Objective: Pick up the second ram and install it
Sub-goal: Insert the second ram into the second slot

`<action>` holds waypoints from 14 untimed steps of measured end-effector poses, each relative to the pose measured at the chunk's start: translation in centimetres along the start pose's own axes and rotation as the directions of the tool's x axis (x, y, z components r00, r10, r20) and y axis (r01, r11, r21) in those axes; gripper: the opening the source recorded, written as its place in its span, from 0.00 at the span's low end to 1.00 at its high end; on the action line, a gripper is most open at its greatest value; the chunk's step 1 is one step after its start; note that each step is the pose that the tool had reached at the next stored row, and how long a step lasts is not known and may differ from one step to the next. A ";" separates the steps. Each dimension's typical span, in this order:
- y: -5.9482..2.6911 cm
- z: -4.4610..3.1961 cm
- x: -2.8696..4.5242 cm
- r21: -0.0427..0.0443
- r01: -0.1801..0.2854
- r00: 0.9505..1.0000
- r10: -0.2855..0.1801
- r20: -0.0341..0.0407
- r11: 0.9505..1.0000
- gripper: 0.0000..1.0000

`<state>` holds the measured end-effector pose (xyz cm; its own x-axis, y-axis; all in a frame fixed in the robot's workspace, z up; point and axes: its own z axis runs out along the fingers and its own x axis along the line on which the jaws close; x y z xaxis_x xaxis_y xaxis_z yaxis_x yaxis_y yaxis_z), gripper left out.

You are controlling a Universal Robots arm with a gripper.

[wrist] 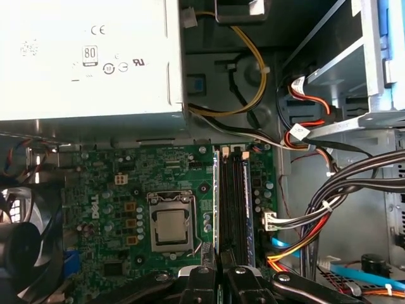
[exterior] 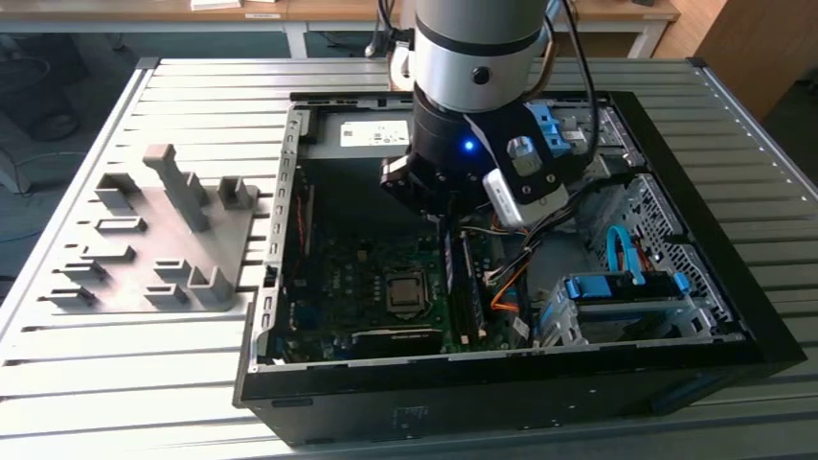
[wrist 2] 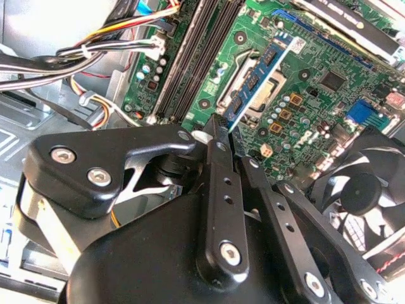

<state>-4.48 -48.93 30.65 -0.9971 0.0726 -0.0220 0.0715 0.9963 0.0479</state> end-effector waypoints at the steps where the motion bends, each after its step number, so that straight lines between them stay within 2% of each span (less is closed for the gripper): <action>1: 0.00 0.08 0.00 0.000 0.000 1.000 0.000 0.000 1.000 0.14; 14: -0.04 0.77 0.02 0.000 0.000 1.000 0.000 0.000 1.000 0.14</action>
<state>-4.48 -48.93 29.89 -0.9971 0.0726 -0.0220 0.0715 0.9963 0.0479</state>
